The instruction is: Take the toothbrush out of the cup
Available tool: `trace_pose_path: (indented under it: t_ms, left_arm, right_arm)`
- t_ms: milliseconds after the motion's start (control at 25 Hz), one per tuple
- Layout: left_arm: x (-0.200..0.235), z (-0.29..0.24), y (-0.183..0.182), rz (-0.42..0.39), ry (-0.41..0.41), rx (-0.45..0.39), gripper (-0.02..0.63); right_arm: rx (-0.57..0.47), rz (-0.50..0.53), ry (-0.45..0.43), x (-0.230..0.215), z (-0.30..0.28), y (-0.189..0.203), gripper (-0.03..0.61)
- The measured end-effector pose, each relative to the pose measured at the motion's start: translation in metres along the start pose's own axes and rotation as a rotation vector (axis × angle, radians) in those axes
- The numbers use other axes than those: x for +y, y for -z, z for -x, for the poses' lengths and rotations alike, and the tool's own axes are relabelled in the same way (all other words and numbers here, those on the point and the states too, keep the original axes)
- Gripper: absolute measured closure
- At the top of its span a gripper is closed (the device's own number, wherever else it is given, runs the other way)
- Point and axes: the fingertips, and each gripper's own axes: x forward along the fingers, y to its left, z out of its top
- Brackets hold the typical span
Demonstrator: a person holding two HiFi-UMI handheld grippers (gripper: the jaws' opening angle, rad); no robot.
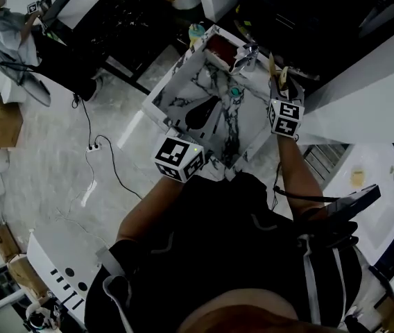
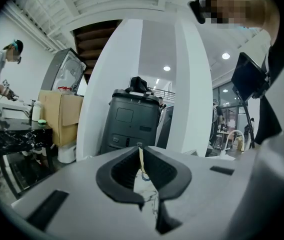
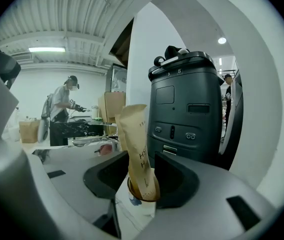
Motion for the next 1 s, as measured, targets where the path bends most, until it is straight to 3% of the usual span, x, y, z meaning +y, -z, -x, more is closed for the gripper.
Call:
trace_pose_path:
  t_ms: [160,320,480,1000]
  left_arm:
    - [0.001,-0.001,0.002,0.001,-0.006,0.008,0.588]
    - [-0.001,-0.001,-0.001,-0.005,-0.009,-0.004,0.589]
    - [-0.003,-0.002,-0.004,-0.006,-0.005,-0.016,0.589]
    - [0.003,0.003,-0.021,-0.001,0.082,-0.047,0.589]
  right_arm:
    - [0.004,-0.009,0.002,-0.001,-0.004,0.004,0.409]
    - [-0.007,-0.014,0.023,-0.006,-0.004,0.004,0.490]
    - [-0.007,-0.013,0.045,-0.012,-0.002,0.004,0.516]
    - [-0.086,0.019,0.122,-0.014,0.023,-0.037,0.528]
